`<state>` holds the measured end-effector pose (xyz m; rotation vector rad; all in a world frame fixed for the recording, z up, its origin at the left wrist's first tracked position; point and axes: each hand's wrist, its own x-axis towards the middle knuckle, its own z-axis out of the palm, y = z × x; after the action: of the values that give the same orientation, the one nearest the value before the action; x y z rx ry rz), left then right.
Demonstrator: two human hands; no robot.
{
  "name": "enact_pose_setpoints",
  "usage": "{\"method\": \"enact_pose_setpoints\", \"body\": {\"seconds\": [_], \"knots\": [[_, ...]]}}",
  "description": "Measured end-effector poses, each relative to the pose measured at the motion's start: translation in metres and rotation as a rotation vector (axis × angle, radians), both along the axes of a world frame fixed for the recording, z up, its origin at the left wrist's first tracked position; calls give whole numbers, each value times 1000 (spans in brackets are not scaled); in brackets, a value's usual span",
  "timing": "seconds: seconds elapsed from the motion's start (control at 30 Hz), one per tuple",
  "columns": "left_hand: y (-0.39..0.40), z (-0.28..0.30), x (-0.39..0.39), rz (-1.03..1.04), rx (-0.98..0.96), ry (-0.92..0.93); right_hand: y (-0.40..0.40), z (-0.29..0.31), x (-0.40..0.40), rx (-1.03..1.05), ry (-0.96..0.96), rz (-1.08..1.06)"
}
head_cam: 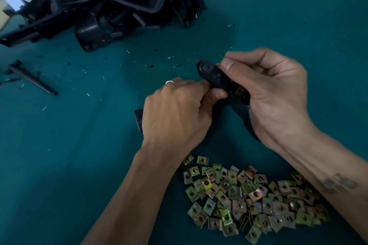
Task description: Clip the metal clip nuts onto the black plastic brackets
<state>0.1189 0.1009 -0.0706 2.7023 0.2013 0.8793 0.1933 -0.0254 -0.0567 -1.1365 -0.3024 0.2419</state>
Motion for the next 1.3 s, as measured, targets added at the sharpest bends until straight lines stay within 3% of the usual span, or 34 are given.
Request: {"method": "enact_pose_setpoints", "body": {"seconds": [0.2, 0.43, 1.0, 1.2, 1.3], "knots": [[1, -2, 0, 7, 4, 29, -2, -1, 4, -10, 0, 25], [1, 0, 2, 38, 6, 62, -1, 1, 11, -114, -172, -13], [0, 1, 1, 21, -20, 46, 0, 0, 4, 1, 24, -16], [2, -1, 0, 20, -1, 48, 1, 2, 1, -85, -130, -35], [2, -1, 0, 21, 3, 52, 0, 3, 4, -82, -75, 31]]}}
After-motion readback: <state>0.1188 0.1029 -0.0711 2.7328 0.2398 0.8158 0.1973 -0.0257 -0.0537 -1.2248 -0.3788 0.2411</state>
